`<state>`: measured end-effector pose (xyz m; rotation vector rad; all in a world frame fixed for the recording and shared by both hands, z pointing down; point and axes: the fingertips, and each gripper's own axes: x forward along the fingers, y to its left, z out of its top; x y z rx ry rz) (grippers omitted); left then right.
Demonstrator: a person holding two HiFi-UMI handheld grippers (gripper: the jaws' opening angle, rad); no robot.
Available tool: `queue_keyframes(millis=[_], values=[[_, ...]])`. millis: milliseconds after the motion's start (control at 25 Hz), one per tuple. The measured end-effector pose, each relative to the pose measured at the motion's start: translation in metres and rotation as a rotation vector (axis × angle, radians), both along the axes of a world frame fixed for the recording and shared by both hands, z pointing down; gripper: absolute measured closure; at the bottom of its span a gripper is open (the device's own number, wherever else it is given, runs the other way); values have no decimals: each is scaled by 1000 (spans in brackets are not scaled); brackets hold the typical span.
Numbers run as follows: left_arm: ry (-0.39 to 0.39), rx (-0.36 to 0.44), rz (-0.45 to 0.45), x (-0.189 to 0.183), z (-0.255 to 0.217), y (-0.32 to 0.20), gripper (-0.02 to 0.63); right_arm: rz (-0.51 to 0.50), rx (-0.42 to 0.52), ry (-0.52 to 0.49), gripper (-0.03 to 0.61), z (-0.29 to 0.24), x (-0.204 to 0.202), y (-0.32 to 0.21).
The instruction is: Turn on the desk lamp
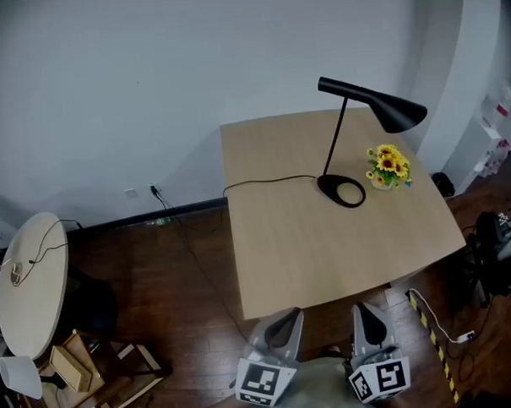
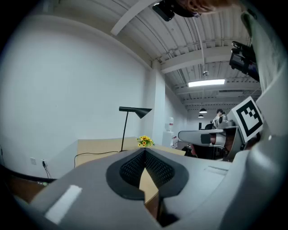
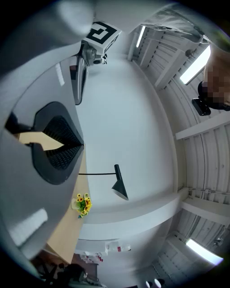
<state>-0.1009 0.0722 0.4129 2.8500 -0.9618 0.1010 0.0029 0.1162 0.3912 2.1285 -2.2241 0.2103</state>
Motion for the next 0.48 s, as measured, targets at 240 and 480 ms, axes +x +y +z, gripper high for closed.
queue_keyframes(millis=[240,480], values=[[-26,-25,-31,-21,8,-7,614,-9,-3,-13,578,4,-14,-12],[-47,-15,-91,-24,10,-33,614,-47,-5,-36,578,11,-6,-44]])
